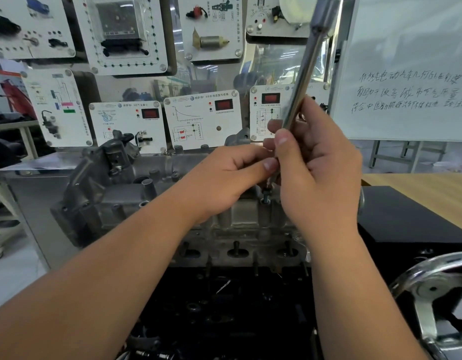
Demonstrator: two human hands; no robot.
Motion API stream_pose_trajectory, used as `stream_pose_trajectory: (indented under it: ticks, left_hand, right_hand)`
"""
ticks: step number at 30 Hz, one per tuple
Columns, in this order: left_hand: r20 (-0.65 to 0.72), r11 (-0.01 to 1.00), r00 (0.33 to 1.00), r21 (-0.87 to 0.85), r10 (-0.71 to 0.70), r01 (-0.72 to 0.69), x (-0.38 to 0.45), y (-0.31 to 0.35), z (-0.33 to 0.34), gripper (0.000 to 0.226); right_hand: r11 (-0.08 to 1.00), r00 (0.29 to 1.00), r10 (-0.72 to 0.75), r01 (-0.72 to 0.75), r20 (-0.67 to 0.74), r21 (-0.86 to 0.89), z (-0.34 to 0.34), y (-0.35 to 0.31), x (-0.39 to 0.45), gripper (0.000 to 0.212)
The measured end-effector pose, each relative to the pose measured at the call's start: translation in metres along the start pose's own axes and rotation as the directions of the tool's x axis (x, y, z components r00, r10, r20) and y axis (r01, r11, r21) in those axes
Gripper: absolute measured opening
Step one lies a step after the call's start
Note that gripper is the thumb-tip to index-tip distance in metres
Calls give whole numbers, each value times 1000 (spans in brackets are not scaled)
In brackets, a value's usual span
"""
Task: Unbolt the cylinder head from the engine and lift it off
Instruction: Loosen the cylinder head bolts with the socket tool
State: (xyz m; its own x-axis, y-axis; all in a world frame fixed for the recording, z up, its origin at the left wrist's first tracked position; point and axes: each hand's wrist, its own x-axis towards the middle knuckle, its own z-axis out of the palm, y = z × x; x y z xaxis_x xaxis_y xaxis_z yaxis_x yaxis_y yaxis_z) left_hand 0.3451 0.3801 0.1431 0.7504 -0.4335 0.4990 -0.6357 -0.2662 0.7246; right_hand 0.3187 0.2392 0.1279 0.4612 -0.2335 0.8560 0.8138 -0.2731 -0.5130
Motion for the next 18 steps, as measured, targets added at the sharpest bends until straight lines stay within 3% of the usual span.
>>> stream_pose_trajectory:
  ticks: [6, 9, 13, 18]
  left_hand:
    - [3, 1000, 1000, 20, 13, -13, 2, 1, 0, 30]
    - [-4, 1000, 1000, 27, 14, -14, 2, 0, 1, 38]
    - [-13, 1000, 1000, -9, -1, 1, 1, 1, 1, 20]
    - [24, 1000, 1000, -4, 9, -9, 0, 2, 0, 23]
  right_hand:
    - [1000, 1000, -3, 3, 4, 18, 3, -3, 1, 52]
    - [1000, 998, -14, 15, -67, 13, 8, -3, -3, 51]
    - [999, 994, -36, 36, -100, -2, 9, -1, -4, 37]
    - [998, 999, -8, 10, -35, 59, 5, 0, -2, 48]
